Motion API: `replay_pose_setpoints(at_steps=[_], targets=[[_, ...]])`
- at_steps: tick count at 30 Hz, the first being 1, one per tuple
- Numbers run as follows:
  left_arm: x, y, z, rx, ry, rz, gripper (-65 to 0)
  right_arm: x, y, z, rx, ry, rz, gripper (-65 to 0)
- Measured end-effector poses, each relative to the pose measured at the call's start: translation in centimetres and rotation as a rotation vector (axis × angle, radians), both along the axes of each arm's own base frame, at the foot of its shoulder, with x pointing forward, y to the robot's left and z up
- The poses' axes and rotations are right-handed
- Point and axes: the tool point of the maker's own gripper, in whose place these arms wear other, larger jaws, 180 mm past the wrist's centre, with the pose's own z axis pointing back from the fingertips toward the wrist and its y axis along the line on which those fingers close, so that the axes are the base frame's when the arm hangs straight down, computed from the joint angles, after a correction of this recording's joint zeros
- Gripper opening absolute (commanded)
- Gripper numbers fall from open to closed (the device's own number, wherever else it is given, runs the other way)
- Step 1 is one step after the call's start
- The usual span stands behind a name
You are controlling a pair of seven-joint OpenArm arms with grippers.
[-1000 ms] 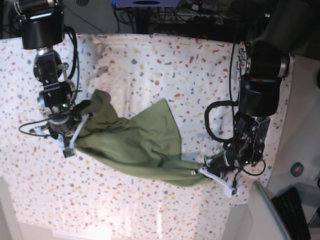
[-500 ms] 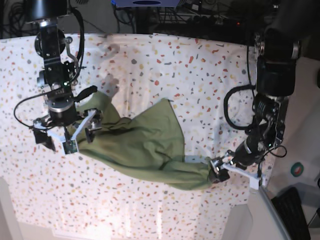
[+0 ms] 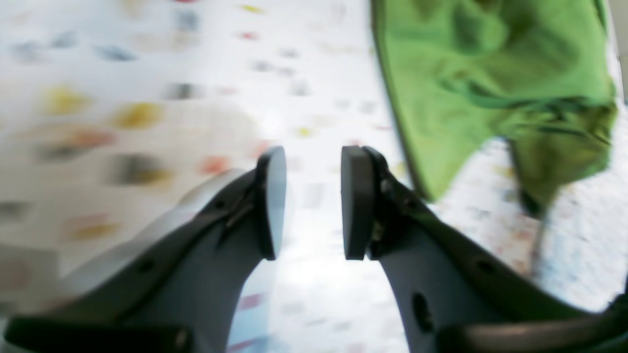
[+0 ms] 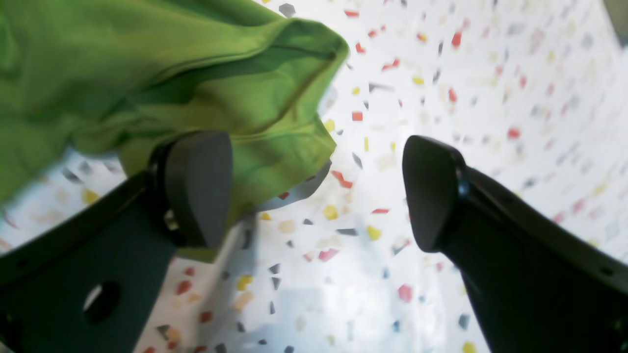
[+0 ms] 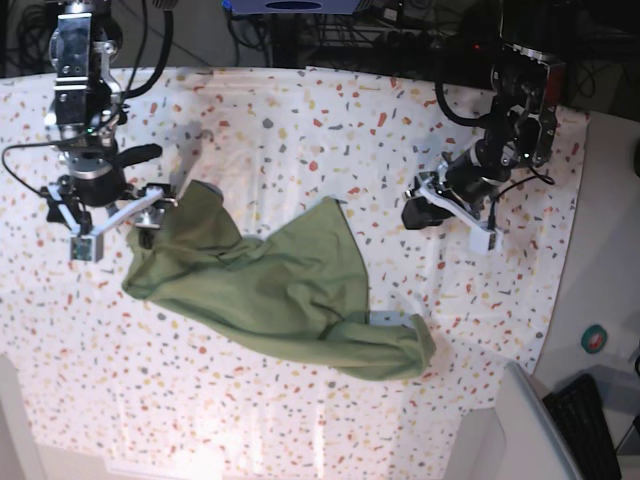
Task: Layout the t-shirt on the table in an organized manner, then fold the t-shirt properly
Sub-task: 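Regrasp the shirt shoulders with both grippers and lift it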
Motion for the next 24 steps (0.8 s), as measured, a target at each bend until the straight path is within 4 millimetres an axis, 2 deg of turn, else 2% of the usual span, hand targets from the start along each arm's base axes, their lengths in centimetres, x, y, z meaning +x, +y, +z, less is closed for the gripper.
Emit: replay_pose_setpoints(at_steps=[3,8,10,12,14,15,20,24], targets=[[-0.5,-2.8,-0.1,-0.037,0.005,-0.056,-48.1,-1.1,-1.3,-0.6,0.062,0.013,-0.030,-16.4],[0.5,-3.2,0.3,-0.027,-0.009,-0.066,-45.9,-1.7,-0.8,-1.3,0.089,0.027,0.052,-16.7],[0.9,-4.4,0.7,-0.048,-0.024,-0.084,-39.2,-1.9,-0.7,-1.4,0.097,0.029,0.052,-16.7],[0.6,-5.7,0.1,-0.070,-0.003,-0.093,-28.1,-2.4,-1.4,-1.6,0.090,0.039,0.040,-16.7],[0.1,-6.9,-0.8,-0.093,0.034,-0.096,-20.4,-2.8,-1.8,-1.8,0.082,0.050,0.036,-16.7],[0.0,-7.2,-1.2,-0.101,0.047,-0.092,-18.6,-2.9,-1.8,-1.9,0.080,0.052,0.037,-16.7],[1.7,-8.7,-1.4,-0.136,0.049,-0.070,-17.8,-2.9,-1.6,-1.9,0.087,0.051,0.035,-16.7],[1.8,-10.8,-1.7,-0.159,0.055,-0.107,-17.8,-3.1,-1.7,-2.4,0.090,0.061,0.032,-16.7]])
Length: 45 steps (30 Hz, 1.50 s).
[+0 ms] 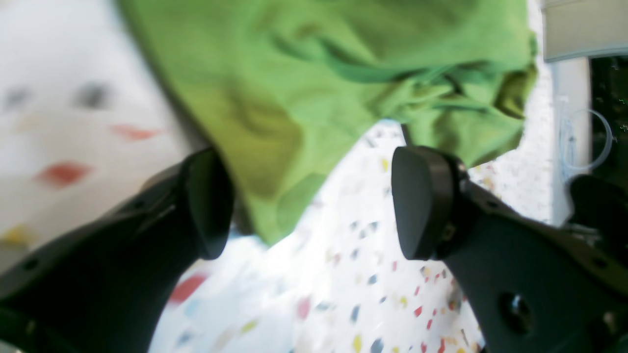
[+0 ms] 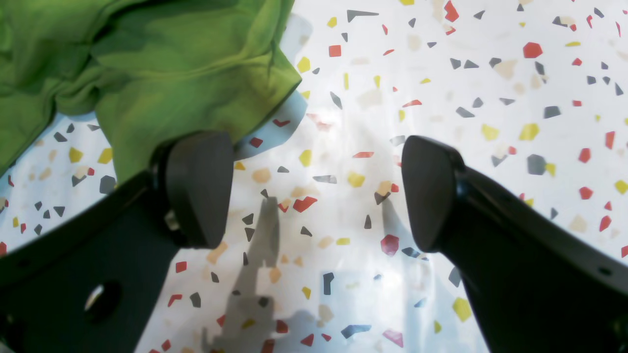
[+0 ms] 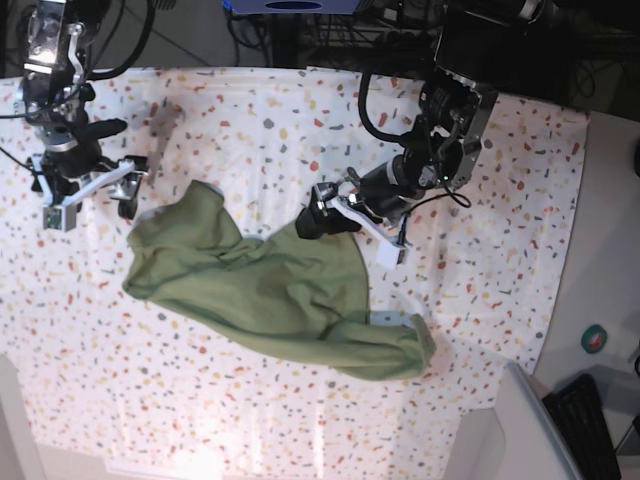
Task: Layout the t-shirt on the table in an organized manner, then fold the t-shirt properly
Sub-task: 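Regrasp the shirt shoulders with both grippers and lift it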
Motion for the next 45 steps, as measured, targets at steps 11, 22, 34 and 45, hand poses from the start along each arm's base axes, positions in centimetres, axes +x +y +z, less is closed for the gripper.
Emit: replay_pose_setpoints(at_steps=[11,22,34,45], targets=[[-0.7,0.8,-2.7,0.003,0.088,0.028,-65.0,-0.8,1.2,-2.5,0.040,0.065,0.046,-16.2],[-2.3,2.4,-1.6,0.079,0.113,-0.036,-65.0,4.1,2.9,-3.0,0.169,0.017,0.170,-16.7],[-1.8,3.1,-1.6,0.100,0.127,0.002,-65.0,4.5,4.8,-4.8,0.257,0.052,0.213,-30.6],[2.5,5.4,6.1,0.170,-0.077,0.000,-65.0,-0.3,4.1,-3.6,0.152,0.151,0.276,-65.0]])
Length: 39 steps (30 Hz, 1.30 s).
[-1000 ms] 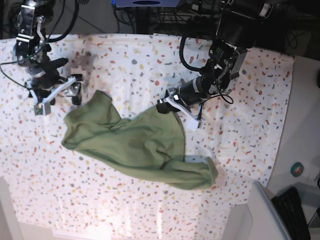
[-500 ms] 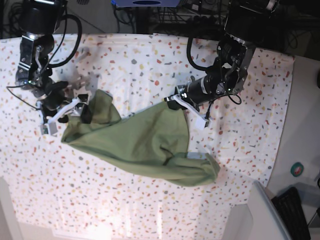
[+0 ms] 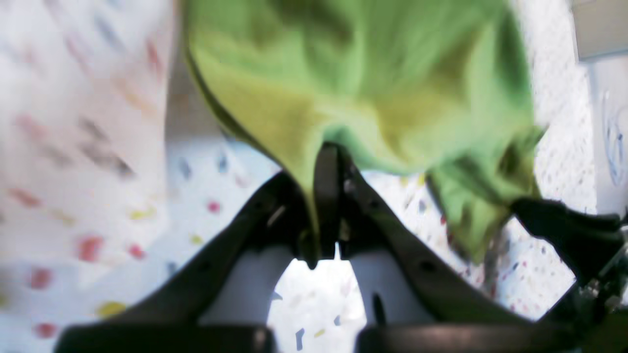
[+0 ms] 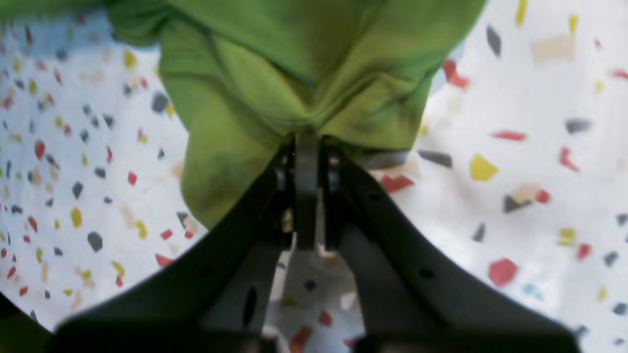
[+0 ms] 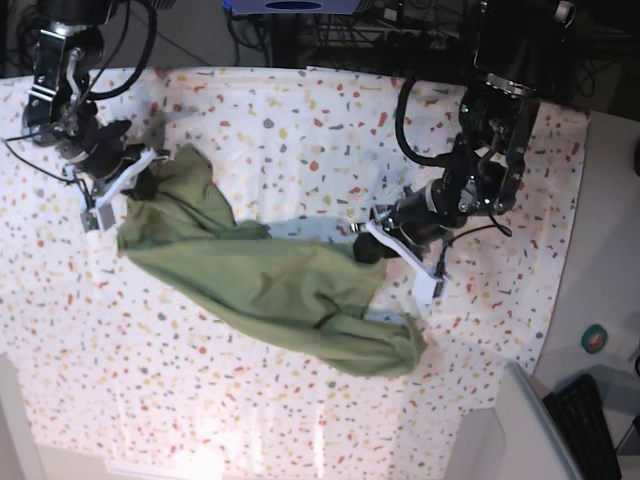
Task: Layout the t-shirt on the table in an organized manner, then fold the t-shirt properly
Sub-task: 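Regrasp the shirt shoulders with both grippers and lift it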
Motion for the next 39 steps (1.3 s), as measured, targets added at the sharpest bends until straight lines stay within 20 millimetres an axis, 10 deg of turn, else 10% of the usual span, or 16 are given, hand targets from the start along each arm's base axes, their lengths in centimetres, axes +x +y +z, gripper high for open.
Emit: replay_pose_setpoints(at_steps=[11,16,22,29,33,39], targets=[[10.7,1.4,14.0,-0.030,-0.288,0.079,-65.0,5.1,-5.2,6.6,-0.218,-0.081,0.092,-65.0],[16.3,0.1,16.5,-0.076,-0.277,0.094,-65.0,11.9,-10.2,13.5,-0.426,-0.227,0.067,-65.0],[24.3,-2.4,25.6,-0.152,-0.344,0.119,-65.0,19.3,-14.7,22.8,-0.629,-0.361,-0.012,-65.0],[24.8,-4.6,36.9,-0.222,-0.585,0.075,-65.0,21.4,-17.9,35.0,-0.767,-0.580,-0.122,-65.0],[22.2,-4.5,36.1,-0.219,-0.649,0.063,-65.0,19.1,-16.5,35.2,-0.814,-0.621,-0.106,-65.0],[16.2,-0.6,21.9,-0.084,-0.410,0.060,-65.0,12.2,-12.0,19.9,-0.714,-0.324,0.040,-65.0]])
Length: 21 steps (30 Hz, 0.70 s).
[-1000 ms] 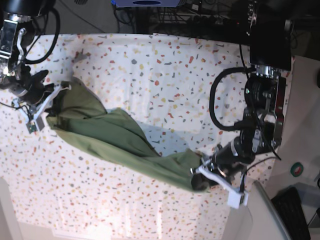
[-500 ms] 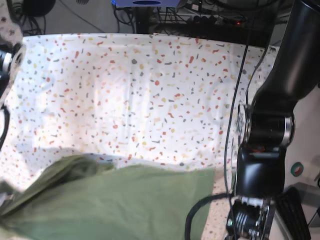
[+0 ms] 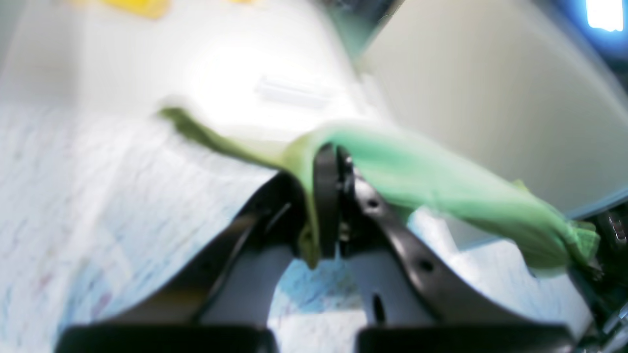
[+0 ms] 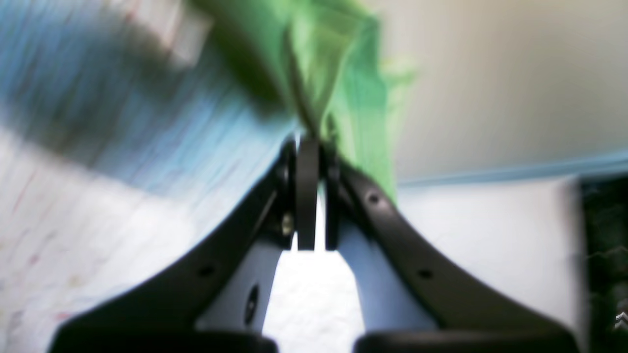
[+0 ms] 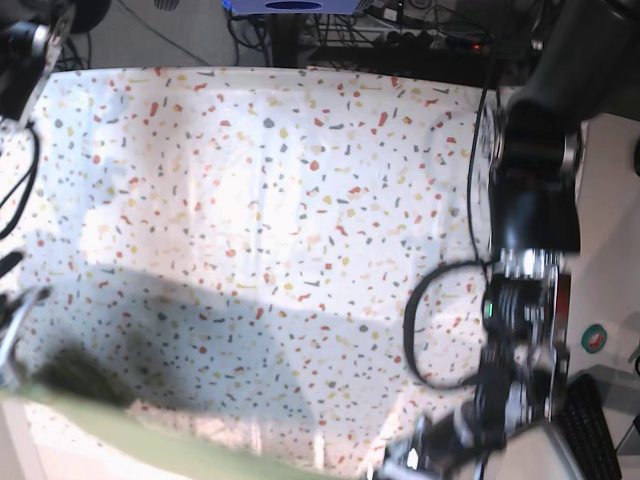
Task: Layout the t-shirt on the table in an organized manner, then fold the t-shirt properly
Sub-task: 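Regrasp the shirt shoulders with both grippers and lift it, then swing the lifted shirt away and lay it flat on the table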
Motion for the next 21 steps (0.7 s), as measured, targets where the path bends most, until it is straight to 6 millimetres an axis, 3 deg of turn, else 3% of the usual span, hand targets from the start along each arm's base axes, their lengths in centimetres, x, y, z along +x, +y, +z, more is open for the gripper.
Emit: replay_pose_setpoints(at_steps=[3,6,9,13,16,19,21], targets=[[-4.1,1.9,-8.4,0.041,0.169,0.032,-65.0,-2.6,3.7,-7.9,0.165,0.098,0.037,-65.0],[-9.2,2.4,-16.0,0.054,0.355,0.025,-65.0,-6.5,6.9,-15.1,0.314,0.211,0.044,-65.0],[-13.3,3.7,-21.0,0.076,0.490,0.045,-65.0,-9.8,8.7,-19.1,0.381,0.304,0.018,-65.0],[-16.1,6.0,-23.3,0.107,0.510,0.086,-65.0,-10.6,10.6,-19.6,0.441,0.297,0.017,-65.0],[-17.6,7.2,-24.4,0.131,0.546,0.097,-65.0,-12.2,11.0,-20.5,0.454,0.327,0.010,-65.0],[-18.3,7.6,-24.6,0.142,0.550,0.096,-65.0,-14.1,10.7,-21.1,0.432,0.369,0.001,-65.0],[-18.5,7.0,-23.8,0.138,0.528,0.079,-65.0,-14.3,10.4,-20.0,0.412,0.339,0.009,-65.0]])
